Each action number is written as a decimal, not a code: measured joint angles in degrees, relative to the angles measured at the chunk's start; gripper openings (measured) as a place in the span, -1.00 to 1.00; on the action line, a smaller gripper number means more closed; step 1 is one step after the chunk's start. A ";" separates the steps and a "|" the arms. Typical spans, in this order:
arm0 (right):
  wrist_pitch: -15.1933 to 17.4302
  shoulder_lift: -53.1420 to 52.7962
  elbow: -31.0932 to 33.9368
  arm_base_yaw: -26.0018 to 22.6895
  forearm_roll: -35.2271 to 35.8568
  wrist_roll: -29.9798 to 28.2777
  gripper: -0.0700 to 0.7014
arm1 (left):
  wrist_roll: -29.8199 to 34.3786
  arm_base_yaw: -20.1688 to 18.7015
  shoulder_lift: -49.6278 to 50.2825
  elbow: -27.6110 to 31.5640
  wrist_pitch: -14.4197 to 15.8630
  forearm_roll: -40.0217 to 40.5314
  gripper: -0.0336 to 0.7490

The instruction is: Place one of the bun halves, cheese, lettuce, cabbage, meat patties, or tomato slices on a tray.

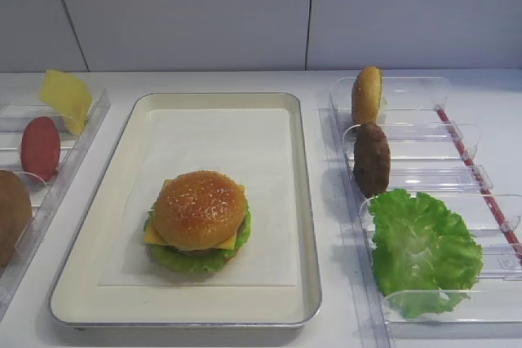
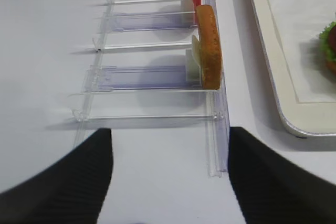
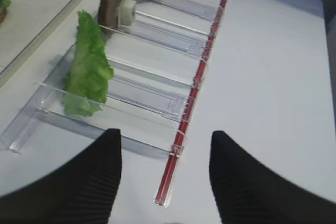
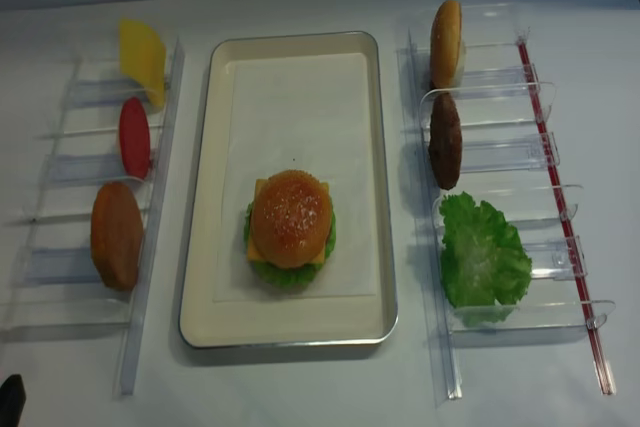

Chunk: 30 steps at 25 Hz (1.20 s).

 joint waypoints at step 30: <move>0.00 0.00 0.00 -4.90 0.00 0.00 0.19 | -0.04 0.00 0.00 0.00 0.00 0.00 0.30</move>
